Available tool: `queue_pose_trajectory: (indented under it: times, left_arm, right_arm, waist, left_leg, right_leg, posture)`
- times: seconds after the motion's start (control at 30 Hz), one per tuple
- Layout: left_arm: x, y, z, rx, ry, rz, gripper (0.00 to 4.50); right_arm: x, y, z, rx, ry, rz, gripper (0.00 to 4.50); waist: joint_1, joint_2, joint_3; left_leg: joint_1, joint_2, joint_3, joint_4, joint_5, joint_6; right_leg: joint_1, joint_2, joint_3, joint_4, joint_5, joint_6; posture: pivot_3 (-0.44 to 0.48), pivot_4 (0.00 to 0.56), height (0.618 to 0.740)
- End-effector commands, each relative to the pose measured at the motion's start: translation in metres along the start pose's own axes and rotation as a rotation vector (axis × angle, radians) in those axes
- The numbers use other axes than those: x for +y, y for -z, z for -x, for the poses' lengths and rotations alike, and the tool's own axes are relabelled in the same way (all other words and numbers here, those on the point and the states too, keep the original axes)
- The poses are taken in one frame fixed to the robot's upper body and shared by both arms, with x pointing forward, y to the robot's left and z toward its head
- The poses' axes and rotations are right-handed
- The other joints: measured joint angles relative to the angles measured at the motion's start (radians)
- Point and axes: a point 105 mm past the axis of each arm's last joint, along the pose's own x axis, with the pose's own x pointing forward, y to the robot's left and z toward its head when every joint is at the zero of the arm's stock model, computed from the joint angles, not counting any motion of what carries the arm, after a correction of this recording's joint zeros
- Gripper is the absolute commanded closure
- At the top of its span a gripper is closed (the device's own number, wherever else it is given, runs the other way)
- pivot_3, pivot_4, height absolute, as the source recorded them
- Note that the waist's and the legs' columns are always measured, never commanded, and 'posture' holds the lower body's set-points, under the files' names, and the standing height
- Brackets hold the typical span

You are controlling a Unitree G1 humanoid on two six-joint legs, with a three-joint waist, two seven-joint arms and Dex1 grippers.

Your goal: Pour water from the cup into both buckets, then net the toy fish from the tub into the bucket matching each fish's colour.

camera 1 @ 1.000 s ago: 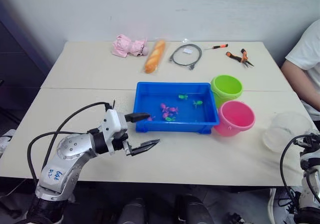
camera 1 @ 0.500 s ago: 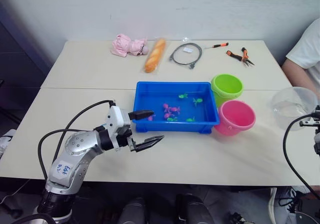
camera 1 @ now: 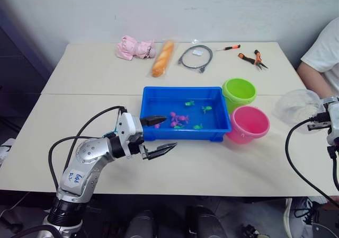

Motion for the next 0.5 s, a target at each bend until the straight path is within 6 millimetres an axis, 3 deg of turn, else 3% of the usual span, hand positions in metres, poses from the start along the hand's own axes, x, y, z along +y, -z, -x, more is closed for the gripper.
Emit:
queue_pose_trajectory:
  times: [0.03, 0.3, 0.5]
  left_arm:
    - [-0.001, -0.006, 0.000, -0.020, 0.003, -0.035, 0.00]
    - [-0.002, -0.006, 0.000, -0.021, -0.004, -0.035, 0.00]
    - [-0.001, -0.006, 0.000, -0.022, -0.010, -0.037, 0.00]
  right_arm:
    - [-0.011, -0.025, -0.001, -0.095, 0.040, 0.095, 4.44]
    - [0.000, -0.037, -0.005, -0.156, 0.013, 0.226, 4.44]
    - [-0.001, -0.033, -0.007, -0.139, 0.033, 0.238, 4.44]
  waist:
    - [0.001, 0.000, 0.000]
    - [0.001, 0.000, 0.000]
    - [0.001, -0.002, 0.001]
  left_leg:
    - [0.000, 0.000, 0.000, 0.000, 0.000, 0.000]
    - [0.000, 0.000, 0.000, 0.000, 0.000, 0.000]
    - [0.000, 0.000, 0.000, 0.000, 0.000, -0.001]
  right_leg:
    - [0.000, 0.000, 0.000, 0.000, 0.000, 0.000]
    - [0.000, 0.000, 0.000, 0.000, 0.000, 0.000]
    - [0.000, 0.000, 0.000, 0.000, 0.000, 0.000]
  posture:
    - [0.000, 0.150, 0.738]
    - [0.000, 0.150, 0.738]
    - [0.000, 0.150, 0.738]
